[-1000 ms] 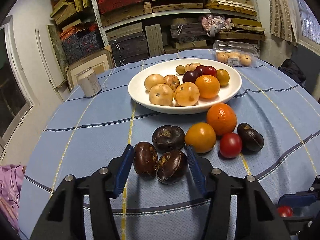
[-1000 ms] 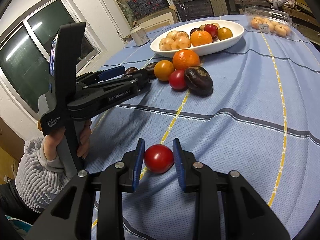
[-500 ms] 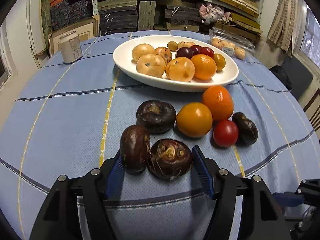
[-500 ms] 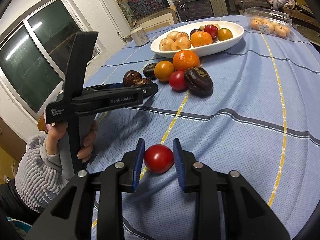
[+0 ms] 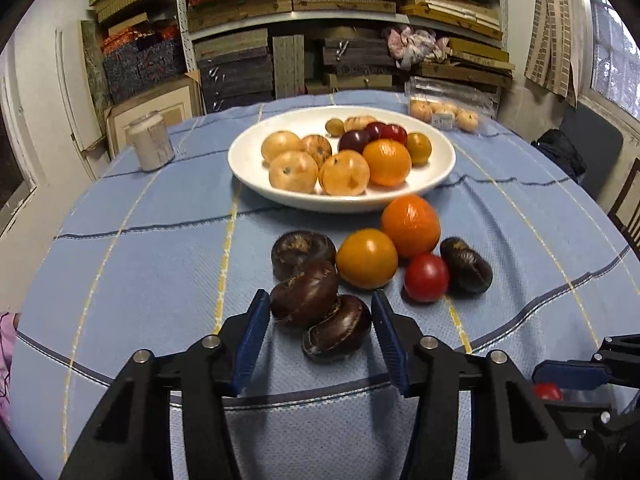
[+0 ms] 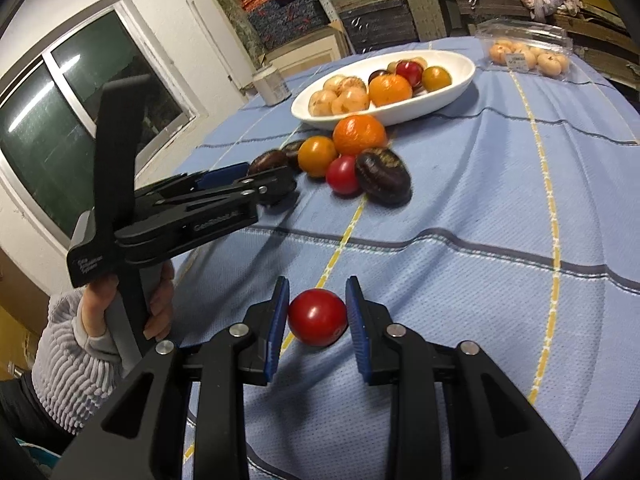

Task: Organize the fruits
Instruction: 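Grasp a dark brown round fruit with the left tool while the right tool holds the tomato, then carry the dark fruit and tomato over the white bowl and open both tools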

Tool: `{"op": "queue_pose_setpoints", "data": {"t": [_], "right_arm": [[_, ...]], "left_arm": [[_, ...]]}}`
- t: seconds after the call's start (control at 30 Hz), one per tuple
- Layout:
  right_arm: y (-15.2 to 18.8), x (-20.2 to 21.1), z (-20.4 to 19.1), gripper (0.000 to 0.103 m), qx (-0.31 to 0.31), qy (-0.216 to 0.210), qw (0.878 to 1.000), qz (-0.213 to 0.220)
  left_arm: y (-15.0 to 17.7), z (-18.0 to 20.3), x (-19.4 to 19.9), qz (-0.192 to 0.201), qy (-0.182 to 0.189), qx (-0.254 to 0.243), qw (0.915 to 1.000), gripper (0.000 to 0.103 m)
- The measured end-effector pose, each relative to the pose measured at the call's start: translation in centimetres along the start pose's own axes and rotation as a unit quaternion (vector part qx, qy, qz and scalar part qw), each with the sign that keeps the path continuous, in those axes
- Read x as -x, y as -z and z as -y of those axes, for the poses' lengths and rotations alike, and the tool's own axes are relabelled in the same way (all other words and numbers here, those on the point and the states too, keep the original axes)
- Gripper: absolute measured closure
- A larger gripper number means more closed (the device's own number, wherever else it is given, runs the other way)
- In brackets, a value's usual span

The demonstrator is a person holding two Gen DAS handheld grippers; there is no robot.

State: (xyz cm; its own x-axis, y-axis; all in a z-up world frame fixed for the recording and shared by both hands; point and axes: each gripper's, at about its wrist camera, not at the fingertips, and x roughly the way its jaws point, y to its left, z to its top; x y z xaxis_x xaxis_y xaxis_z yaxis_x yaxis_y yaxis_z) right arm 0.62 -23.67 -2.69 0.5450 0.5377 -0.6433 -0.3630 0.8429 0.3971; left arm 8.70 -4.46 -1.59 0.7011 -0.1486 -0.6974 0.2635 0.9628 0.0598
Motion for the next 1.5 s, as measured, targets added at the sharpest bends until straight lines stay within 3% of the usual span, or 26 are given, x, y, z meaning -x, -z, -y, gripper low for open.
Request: {"op": "queue_pose_setpoints", "data": {"t": [0.1, 0.27, 0.33, 0.4, 0.5, 0.57, 0.7, 0.87, 1.0, 1.23, 1.33, 1.5], "right_arm": [[0.0, -0.3, 0.3, 0.074, -0.006, 0.005, 1.0, -0.007], [0.0, -0.6, 0.3, 0.074, -0.007, 0.007, 1.0, -0.011], [-0.1, -0.7, 0.3, 0.074, -0.008, 0.007, 1.0, -0.011], [-0.1, -0.7, 0.3, 0.074, -0.007, 0.007, 1.0, -0.011], [-0.2, -0.7, 0.4, 0.074, -0.007, 0.006, 1.0, -0.01], [-0.2, -0.7, 0.4, 0.074, -0.006, 0.005, 1.0, -0.009], [-0.2, -0.5, 0.4, 0.074, -0.006, 0.003, 1.0, -0.005], [-0.1, -0.5, 0.4, 0.074, -0.005, 0.004, 1.0, -0.005], [0.0, -0.3, 0.4, 0.074, -0.007, 0.004, 1.0, -0.002], [-0.1, 0.5, 0.6, 0.074, -0.013, 0.001, 1.0, 0.017], [-0.6, 1.1, 1.1, 0.074, -0.025, -0.007, 0.999, 0.028], [-3.4, 2.7, 1.6, 0.074, -0.039, -0.018, 0.998, 0.052]], "left_arm": [[0.1, 0.0, -0.2, -0.007, 0.008, 0.0, 0.9999, 0.051], [0.7, 0.4, -1.4, -0.035, 0.01, -0.013, 0.9993, 0.039], [0.9, 0.2, -2.4, -0.062, 0.022, -0.008, 0.9978, 0.035], [0.9, -0.6, -2.5, -0.064, 0.039, 0.011, 0.9971, 0.035], [1.1, -0.2, -2.5, -0.064, 0.033, -0.004, 0.9974, 0.04], [1.2, 0.2, -2.1, -0.06, 0.049, -0.009, 0.9969, 0.06], [1.4, 0.9, -1.8, -0.056, 0.045, -0.018, 0.9972, 0.061], [1.1, 0.2, -2.1, -0.055, 0.059, 0.006, 0.9967, 0.06], [1.0, 0.1, -1.6, -0.046, 0.055, 0.009, 0.9973, 0.061], [0.4, 0.4, 1.4, 0.022, 0.023, -0.003, 0.9995, 0.061], [-0.1, 0.4, 1.9, 0.033, 0.019, -0.005, 0.9993, 0.061], [-1.8, 0.4, 2.1, 0.041, 0.01, -0.016, 0.999, 0.061]]}}
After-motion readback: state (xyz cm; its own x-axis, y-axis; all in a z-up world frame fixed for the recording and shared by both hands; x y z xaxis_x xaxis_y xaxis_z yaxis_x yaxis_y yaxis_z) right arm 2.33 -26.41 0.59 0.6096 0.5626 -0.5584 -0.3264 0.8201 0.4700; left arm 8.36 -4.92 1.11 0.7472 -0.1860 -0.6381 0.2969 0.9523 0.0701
